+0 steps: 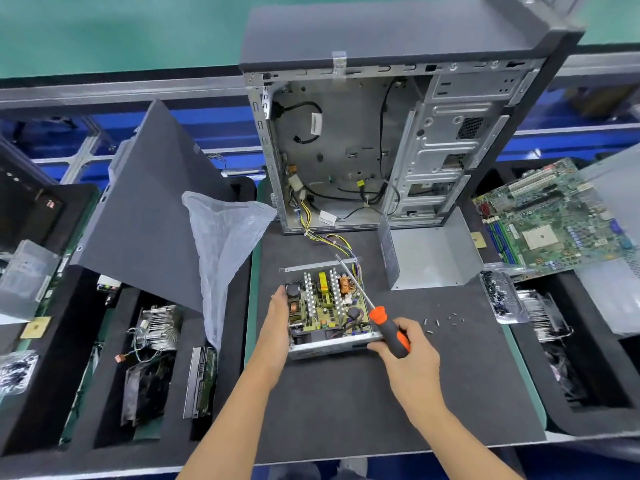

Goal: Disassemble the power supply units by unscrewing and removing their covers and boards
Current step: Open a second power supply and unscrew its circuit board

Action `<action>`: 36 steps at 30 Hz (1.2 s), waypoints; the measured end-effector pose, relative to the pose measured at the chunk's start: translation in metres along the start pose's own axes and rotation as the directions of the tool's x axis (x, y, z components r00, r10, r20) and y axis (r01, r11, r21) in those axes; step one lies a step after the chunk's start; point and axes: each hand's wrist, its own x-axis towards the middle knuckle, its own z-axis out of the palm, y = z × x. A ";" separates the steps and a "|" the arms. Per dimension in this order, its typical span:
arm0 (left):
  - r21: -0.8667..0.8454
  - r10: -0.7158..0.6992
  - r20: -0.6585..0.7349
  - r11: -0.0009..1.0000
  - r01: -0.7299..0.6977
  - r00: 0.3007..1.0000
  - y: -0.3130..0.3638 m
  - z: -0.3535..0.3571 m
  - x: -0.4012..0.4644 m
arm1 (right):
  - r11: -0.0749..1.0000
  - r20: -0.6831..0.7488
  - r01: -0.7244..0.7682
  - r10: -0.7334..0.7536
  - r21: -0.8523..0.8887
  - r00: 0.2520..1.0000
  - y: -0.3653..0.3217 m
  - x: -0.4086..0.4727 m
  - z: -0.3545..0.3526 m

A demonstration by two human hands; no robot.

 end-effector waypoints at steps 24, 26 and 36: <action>0.882 0.469 0.358 0.115 -0.457 0.808 0.012 0.001 -0.001 | 0.807 -0.073 0.104 -0.179 -0.582 0.981 0.024 -0.017 -0.002; 0.878 0.451 0.376 0.106 -0.467 0.809 0.016 0.001 0.000 | 0.680 -0.041 0.115 -0.209 -0.724 0.977 0.026 -0.020 0.001; 0.873 0.425 0.363 0.156 -0.462 0.830 0.023 -0.012 0.003 | 0.722 0.082 0.334 -0.361 -0.606 0.929 -0.010 0.015 0.007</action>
